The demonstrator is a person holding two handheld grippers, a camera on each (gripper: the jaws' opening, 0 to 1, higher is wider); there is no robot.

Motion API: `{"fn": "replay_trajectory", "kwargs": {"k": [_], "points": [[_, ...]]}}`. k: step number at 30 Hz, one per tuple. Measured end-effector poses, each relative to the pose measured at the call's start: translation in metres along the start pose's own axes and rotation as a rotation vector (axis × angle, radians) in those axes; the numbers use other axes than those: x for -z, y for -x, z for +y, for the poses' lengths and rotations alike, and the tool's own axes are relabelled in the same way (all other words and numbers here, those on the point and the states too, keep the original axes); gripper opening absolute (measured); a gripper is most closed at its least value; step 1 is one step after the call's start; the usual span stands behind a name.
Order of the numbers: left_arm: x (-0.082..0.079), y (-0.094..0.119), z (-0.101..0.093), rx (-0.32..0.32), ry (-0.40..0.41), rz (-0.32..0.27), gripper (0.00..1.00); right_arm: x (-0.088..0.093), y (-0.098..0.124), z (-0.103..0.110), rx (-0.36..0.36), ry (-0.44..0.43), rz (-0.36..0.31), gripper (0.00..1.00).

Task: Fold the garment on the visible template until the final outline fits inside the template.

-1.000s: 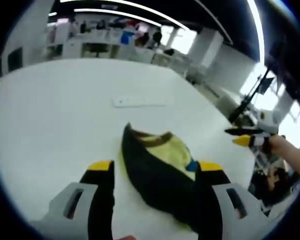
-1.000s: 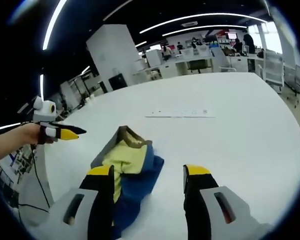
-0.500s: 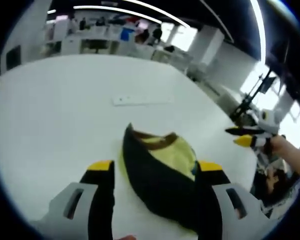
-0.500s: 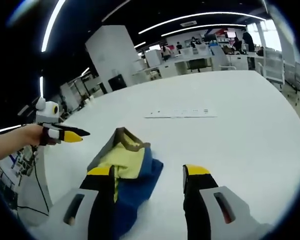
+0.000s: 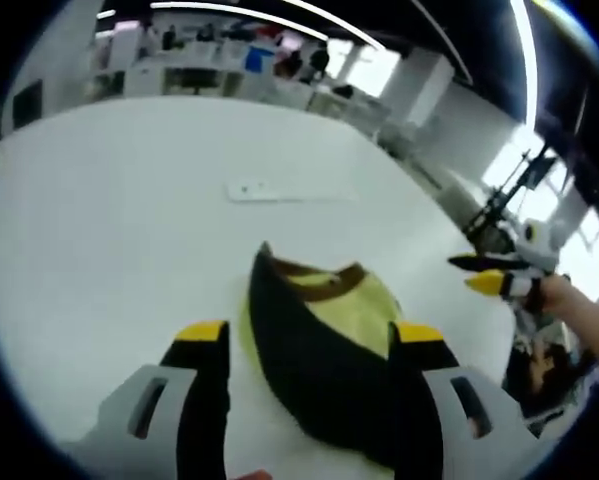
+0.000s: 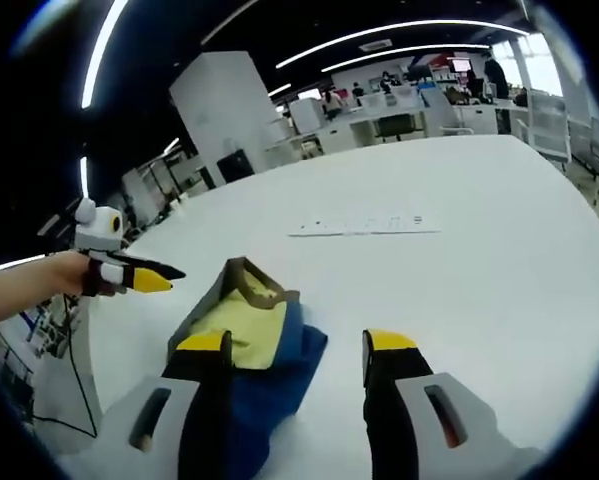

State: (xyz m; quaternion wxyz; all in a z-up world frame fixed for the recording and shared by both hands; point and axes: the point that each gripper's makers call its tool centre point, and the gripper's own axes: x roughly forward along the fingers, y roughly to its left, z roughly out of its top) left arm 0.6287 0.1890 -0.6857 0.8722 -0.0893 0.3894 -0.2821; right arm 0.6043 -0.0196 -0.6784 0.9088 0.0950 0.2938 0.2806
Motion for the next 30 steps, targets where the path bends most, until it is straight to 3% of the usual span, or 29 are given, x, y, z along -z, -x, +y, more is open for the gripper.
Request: {"fn": "replay_trajectory", "kwargs": {"k": [9,30], "points": [[-0.002,-0.017,0.001,0.005,0.012,0.02,0.6,0.005,-0.016,-0.001,-0.012,-0.018,0.013,0.52],[-0.002,-0.053,0.013,-0.066,0.08,0.067,0.65,0.014,-0.041,-0.004,-0.024,-0.032,0.032,0.51]]}}
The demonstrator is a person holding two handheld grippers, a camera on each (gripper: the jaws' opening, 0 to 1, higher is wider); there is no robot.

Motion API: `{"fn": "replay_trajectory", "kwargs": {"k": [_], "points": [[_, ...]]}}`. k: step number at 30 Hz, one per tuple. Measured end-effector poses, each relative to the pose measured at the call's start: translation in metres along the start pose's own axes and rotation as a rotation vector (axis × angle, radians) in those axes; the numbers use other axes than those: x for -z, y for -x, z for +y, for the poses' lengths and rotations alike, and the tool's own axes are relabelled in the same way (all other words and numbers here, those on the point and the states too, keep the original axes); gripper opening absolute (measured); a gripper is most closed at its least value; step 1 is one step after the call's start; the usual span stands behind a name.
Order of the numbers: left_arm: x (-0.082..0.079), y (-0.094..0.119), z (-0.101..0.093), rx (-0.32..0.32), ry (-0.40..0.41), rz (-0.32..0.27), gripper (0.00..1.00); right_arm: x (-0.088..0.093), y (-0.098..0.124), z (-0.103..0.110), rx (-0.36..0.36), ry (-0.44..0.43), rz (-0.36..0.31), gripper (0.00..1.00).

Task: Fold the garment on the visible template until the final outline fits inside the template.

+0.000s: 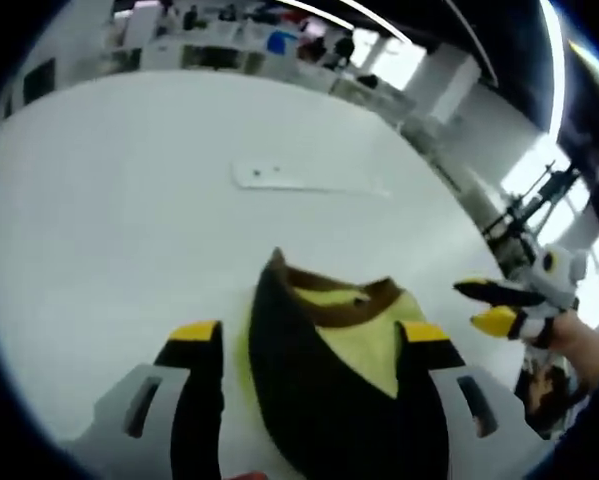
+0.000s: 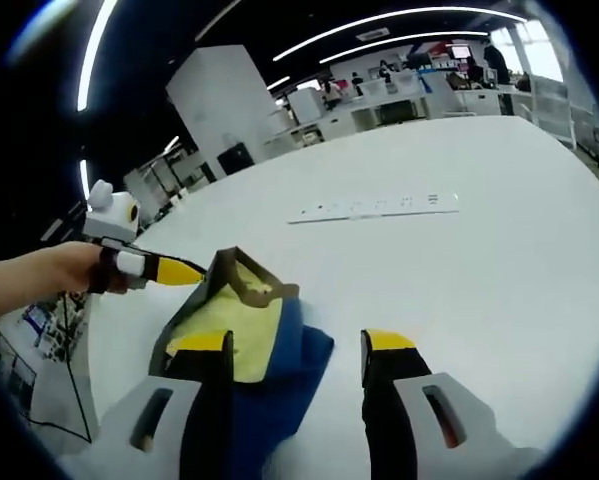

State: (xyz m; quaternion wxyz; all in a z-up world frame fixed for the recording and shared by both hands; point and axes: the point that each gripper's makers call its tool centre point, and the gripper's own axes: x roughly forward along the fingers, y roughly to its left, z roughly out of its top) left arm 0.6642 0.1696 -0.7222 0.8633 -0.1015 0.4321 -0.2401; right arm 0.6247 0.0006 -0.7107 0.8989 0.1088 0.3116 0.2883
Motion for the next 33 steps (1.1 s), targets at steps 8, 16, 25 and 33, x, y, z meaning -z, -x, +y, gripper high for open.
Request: {"fn": "replay_trajectory", "kwargs": {"k": [8,16,25,33], "points": [[0.003,-0.012,0.005,-0.051,0.0,0.034,0.63,0.001,0.0,-0.002,-0.002,0.0,0.002,0.51],[0.012,-0.017,0.009,-0.099,0.018,0.076,0.45,0.001,0.002,-0.004,0.002,-0.006,-0.006,0.5],[0.02,-0.009,0.023,-0.158,0.004,0.09,0.29,0.009,0.0,-0.003,-0.005,-0.007,0.011,0.5],[0.012,0.003,0.033,-0.2,-0.021,0.064,0.26,0.007,-0.005,-0.001,-0.009,-0.018,0.001,0.5]]}}
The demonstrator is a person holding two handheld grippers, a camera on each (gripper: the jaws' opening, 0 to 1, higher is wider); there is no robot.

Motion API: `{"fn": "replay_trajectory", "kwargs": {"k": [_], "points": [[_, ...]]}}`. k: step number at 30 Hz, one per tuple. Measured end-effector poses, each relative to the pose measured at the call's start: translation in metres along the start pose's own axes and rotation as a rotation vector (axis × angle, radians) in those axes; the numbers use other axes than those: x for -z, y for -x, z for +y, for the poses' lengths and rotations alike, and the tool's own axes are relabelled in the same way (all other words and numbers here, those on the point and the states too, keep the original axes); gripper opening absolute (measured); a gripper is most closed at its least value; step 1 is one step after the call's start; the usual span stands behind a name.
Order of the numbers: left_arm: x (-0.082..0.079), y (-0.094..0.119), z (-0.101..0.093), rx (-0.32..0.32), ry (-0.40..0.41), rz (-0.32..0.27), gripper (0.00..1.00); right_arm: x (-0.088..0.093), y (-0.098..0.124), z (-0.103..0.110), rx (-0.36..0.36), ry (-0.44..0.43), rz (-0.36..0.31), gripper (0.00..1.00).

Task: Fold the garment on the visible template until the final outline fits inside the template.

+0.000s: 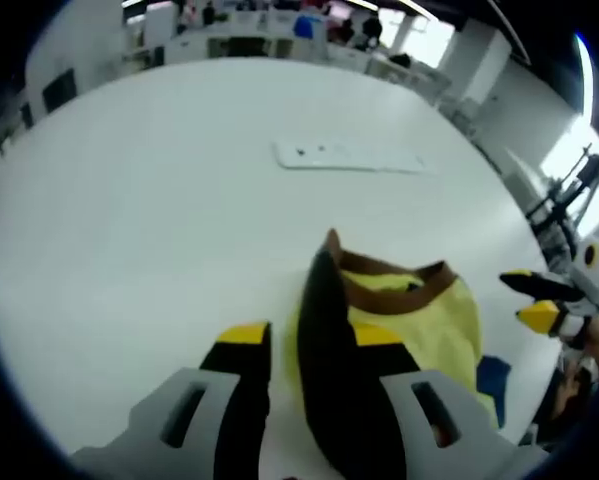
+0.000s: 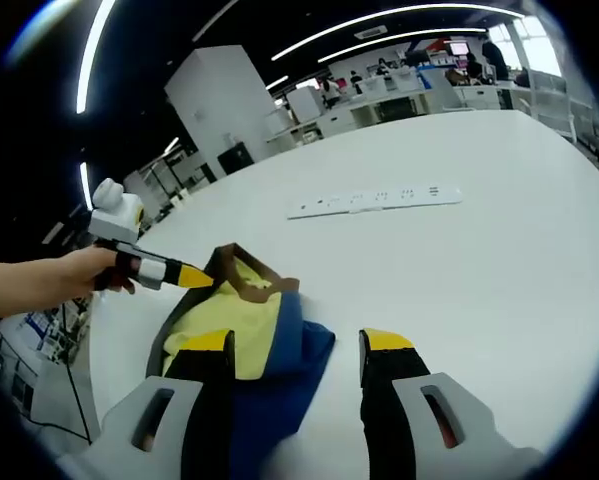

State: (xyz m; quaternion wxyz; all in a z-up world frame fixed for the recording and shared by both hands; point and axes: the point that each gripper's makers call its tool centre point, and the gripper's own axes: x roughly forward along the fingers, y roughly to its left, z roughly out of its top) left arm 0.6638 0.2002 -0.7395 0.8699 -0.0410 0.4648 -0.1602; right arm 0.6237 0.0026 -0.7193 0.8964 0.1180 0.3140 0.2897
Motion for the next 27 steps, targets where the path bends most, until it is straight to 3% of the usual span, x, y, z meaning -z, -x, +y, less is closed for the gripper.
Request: {"fn": "replay_trajectory", "kwargs": {"k": [6,10,15,21,27], "points": [[0.001,0.001,0.001,-0.004,-0.01,0.007,0.21,0.001,-0.004,0.0,-0.005,-0.005,-0.001,0.5],[0.003,0.0,-0.01,0.041,0.0,0.021,0.01,0.0,-0.006,-0.003,-0.002,-0.012,-0.003,0.49],[0.003,-0.002,-0.015,0.027,-0.066,0.041,0.0,0.0,-0.006,-0.005,0.0,-0.016,-0.005,0.48],[-0.003,0.009,-0.012,0.009,-0.121,0.018,0.0,-0.002,-0.006,-0.007,0.0,-0.02,-0.01,0.47],[-0.006,0.02,-0.009,0.016,-0.115,-0.003,0.0,-0.003,-0.016,-0.006,-0.016,-0.028,-0.006,0.42]]}}
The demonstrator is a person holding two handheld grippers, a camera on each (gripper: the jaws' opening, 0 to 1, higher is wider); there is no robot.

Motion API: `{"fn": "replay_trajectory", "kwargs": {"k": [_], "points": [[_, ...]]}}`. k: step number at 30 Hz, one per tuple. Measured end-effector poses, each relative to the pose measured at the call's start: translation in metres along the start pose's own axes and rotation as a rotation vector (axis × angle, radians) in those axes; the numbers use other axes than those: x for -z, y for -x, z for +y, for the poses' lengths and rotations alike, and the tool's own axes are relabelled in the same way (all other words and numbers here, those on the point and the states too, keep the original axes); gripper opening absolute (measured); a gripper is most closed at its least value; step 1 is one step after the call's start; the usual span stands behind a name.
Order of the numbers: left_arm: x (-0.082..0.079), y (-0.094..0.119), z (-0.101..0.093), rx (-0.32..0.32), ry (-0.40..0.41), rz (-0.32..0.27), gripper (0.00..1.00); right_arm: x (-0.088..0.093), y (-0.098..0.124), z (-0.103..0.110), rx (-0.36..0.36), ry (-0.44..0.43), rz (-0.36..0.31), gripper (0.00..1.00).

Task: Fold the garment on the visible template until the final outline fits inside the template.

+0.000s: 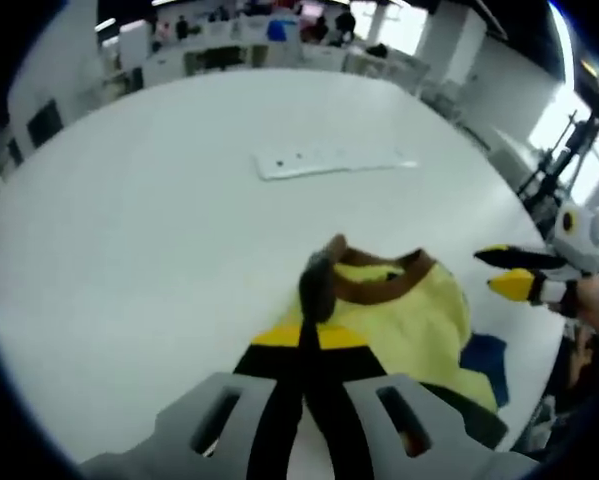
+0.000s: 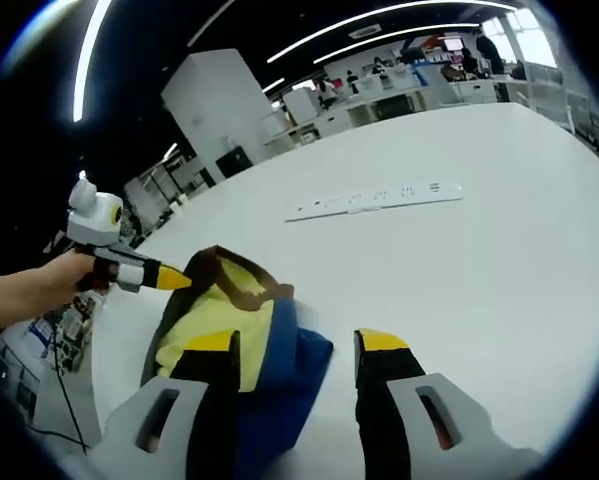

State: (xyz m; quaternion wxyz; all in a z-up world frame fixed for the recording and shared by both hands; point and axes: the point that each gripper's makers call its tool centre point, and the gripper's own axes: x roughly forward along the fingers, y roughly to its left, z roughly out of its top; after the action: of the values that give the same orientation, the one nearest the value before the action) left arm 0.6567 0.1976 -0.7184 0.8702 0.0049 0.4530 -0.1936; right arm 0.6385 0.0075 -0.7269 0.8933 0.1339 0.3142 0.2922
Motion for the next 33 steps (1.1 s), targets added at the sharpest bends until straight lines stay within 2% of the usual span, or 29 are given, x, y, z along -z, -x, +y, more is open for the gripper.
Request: {"fn": "replay_trajectory", "kwargs": {"k": [3,7,9,14,16,20,22,25,28,33], "points": [[-0.003,0.005,-0.001,0.012,0.0,-0.018,0.0,-0.001,-0.007,-0.001,-0.021,-0.011,0.016,0.37],[-0.001,0.005,-0.002,0.022,-0.015,-0.021,0.0,-0.008,-0.018,-0.004,-0.037,-0.04,0.009,0.38],[-0.001,0.006,-0.003,0.027,-0.015,-0.025,0.0,-0.008,-0.023,-0.004,-0.045,-0.04,0.026,0.36],[-0.004,0.012,-0.005,0.04,-0.023,-0.042,0.0,-0.007,-0.043,0.012,-0.147,-0.012,0.078,0.36],[-0.006,0.015,-0.006,0.047,-0.026,-0.053,0.0,-0.002,-0.049,0.011,-0.149,-0.015,0.107,0.35],[-0.009,0.018,-0.009,0.063,-0.037,-0.072,0.0,0.011,-0.055,0.011,-0.163,-0.023,0.16,0.25],[-0.009,0.019,-0.008,0.069,-0.034,-0.078,0.0,0.012,-0.055,0.018,-0.198,-0.042,0.157,0.21],[-0.01,0.021,-0.005,0.079,-0.013,-0.093,0.0,0.012,-0.055,0.02,-0.205,-0.052,0.159,0.17],[-0.01,0.022,-0.005,0.075,-0.019,-0.094,0.0,0.012,-0.056,0.021,-0.212,-0.071,0.161,0.04],[-0.006,0.023,-0.001,0.081,0.01,-0.095,0.0,0.005,-0.054,0.022,-0.214,-0.09,0.142,0.02]]}}
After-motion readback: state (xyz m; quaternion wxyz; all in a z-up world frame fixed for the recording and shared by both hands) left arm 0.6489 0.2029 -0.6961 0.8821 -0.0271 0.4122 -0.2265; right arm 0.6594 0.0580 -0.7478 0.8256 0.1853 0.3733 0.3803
